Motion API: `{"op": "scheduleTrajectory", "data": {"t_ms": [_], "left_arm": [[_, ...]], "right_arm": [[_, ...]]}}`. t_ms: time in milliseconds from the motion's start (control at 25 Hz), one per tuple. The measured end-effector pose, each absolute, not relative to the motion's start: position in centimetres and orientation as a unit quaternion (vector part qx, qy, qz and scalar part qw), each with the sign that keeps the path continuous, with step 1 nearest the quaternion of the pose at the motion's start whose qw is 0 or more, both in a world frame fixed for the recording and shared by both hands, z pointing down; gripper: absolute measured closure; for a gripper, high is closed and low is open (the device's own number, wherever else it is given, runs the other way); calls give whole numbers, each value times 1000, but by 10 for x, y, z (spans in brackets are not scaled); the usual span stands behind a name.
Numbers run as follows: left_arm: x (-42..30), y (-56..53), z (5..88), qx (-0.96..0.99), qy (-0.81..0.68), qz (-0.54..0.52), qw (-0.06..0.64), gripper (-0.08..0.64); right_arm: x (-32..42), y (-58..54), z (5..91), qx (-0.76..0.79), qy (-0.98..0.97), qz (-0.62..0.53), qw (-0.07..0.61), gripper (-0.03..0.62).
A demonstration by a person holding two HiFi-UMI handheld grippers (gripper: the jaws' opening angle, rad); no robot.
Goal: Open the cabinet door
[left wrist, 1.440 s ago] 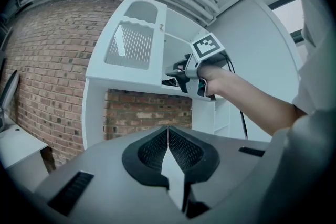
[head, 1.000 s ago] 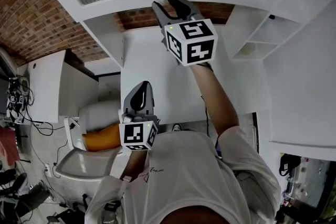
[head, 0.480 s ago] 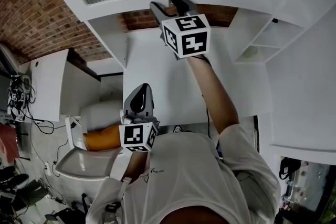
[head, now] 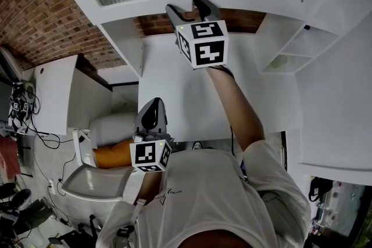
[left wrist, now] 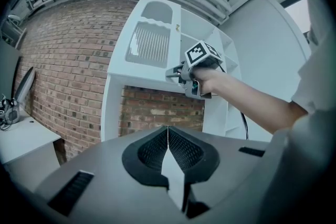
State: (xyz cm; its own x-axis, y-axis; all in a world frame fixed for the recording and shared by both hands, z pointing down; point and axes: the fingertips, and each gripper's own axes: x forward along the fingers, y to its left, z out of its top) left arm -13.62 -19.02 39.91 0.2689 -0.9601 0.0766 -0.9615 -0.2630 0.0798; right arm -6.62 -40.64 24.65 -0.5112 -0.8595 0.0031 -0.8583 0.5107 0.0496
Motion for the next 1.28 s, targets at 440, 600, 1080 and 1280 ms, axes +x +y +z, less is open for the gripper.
{"op": "scheduleTrajectory", "data": {"t_ms": [440, 600, 1080, 1280], "left_arm": [[-137, -191, 398, 798, -600, 1, 57, 543], [-138, -191, 399, 799, -598, -2, 59, 543], [-134, -191, 402, 802, -594, 0, 61, 543], [-125, -189, 402, 807, -587, 3, 61, 543]], "right_arm": [[-68, -407, 245, 510, -860, -13, 19, 314], [-69, -405, 246, 511, -859, -18, 22, 314], [-66, -386, 245, 490, -872, -23, 8, 318], [-60, -377, 245, 479, -877, -21, 3, 359]]}}
